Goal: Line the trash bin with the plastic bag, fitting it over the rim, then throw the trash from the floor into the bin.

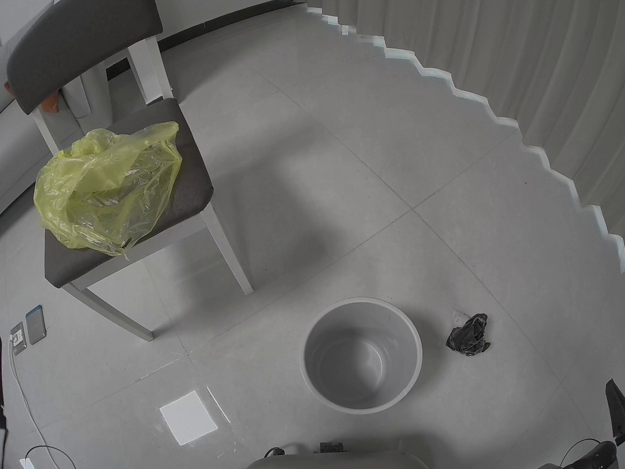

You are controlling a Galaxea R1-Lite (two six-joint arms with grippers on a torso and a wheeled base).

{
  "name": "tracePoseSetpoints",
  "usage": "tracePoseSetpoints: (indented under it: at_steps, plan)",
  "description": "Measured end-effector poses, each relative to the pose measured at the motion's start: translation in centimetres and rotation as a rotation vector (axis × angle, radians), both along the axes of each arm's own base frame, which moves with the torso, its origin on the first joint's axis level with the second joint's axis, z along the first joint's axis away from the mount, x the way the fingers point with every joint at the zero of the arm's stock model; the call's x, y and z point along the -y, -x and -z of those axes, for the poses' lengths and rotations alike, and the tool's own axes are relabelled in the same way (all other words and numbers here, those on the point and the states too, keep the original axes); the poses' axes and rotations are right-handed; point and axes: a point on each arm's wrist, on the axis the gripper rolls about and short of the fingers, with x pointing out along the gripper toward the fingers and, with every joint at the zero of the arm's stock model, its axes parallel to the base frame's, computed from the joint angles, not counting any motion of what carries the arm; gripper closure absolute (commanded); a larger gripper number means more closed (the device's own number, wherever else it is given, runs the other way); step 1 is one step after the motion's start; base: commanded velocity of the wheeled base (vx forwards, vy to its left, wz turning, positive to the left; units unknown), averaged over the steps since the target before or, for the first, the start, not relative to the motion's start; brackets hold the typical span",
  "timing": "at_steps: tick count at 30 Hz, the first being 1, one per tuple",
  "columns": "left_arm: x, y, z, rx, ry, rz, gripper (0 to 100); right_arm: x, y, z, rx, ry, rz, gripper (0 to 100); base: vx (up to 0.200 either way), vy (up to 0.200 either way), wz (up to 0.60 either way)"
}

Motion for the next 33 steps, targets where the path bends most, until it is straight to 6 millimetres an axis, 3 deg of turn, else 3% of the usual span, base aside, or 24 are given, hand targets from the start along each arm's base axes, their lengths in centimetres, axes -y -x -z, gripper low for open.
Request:
tracePoseSetpoints:
  at_steps: [4,12,18,33]
  plan:
    - [-0.4,-3.0,-2.2,-0.149,-0.022,-0.119,0,0.0,-1.2,-1.6,-0.132,0.013,0.030,0,0.000,0.000,0.00]
    - [-2.1,-9.3,-4.2,-0.380,-0.036,-0.293,0,0.3,-2.8,-3.2,-0.363,0.071,0.120,0,0.000,0.000,0.00]
    - [-3.5,-12.2,-5.3,-0.433,-0.006,-0.291,0,0.5,-3.2,-4.2,-0.423,0.114,0.218,0,0.000,0.000,0.00]
    - [-5.9,-19.0,-8.3,-0.413,0.122,-0.248,0,0.5,-3.0,-4.4,-0.424,0.106,0.220,0,0.000,0.000,0.00]
